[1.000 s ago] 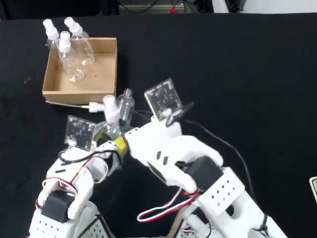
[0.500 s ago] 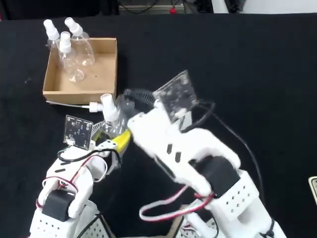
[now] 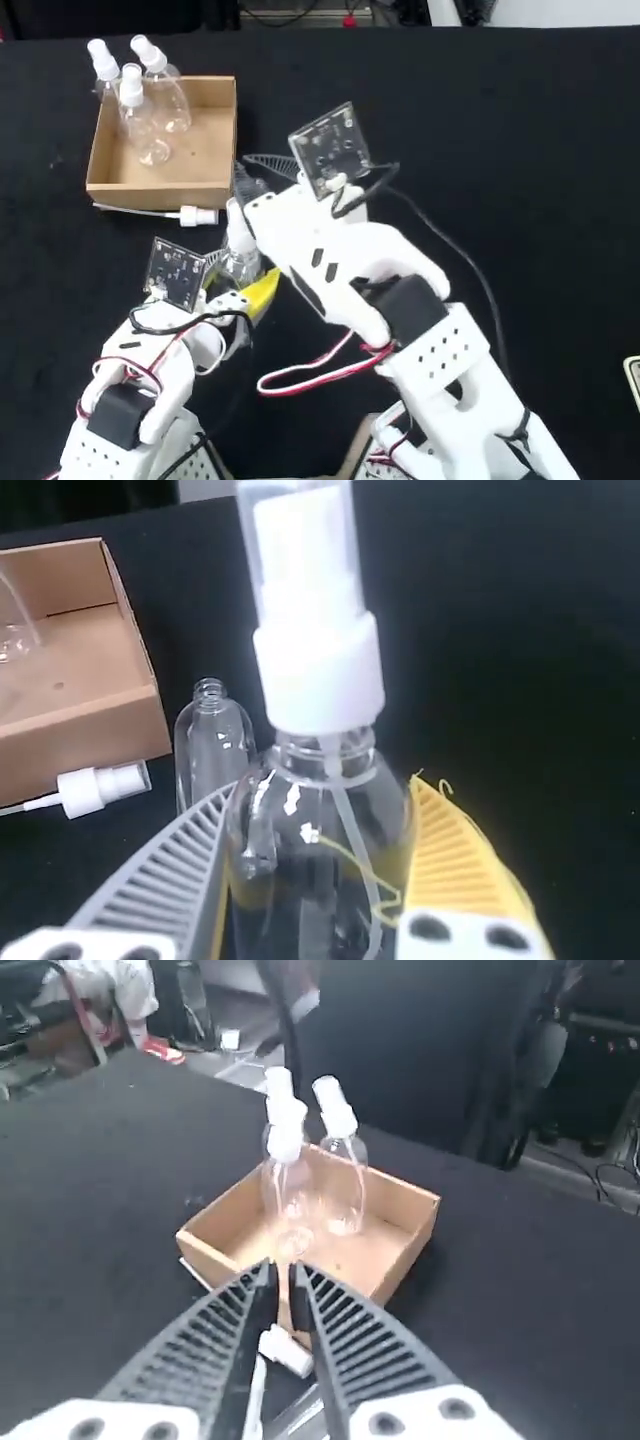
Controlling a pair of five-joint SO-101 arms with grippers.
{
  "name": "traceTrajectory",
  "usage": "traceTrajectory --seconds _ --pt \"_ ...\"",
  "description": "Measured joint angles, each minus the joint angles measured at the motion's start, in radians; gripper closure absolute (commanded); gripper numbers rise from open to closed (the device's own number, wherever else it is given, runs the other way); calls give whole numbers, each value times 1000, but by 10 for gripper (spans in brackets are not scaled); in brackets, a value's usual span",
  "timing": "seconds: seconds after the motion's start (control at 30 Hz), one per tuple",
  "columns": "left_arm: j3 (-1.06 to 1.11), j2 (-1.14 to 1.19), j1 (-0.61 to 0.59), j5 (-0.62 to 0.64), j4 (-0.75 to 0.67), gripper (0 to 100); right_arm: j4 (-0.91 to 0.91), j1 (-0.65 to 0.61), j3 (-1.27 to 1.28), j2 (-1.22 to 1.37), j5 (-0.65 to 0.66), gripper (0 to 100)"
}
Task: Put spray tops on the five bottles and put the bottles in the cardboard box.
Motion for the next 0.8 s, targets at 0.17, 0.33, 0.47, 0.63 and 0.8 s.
traceTrajectory --seconds 0.17,0.33,0.47,0.63,0.8 --pt "0 0 5 0 0 841 74 -6 0 0 51 987" --pt "0 0 8 0 0 841 117 -6 -2 0 51 987" --pt "2 0 9 0 2 841 163 -6 -2 -20 51 987" --pt "2 0 9 0 2 841 213 -6 3 -74 51 987" --pt "2 0 11 0 2 841 213 -6 25 -106 51 987"
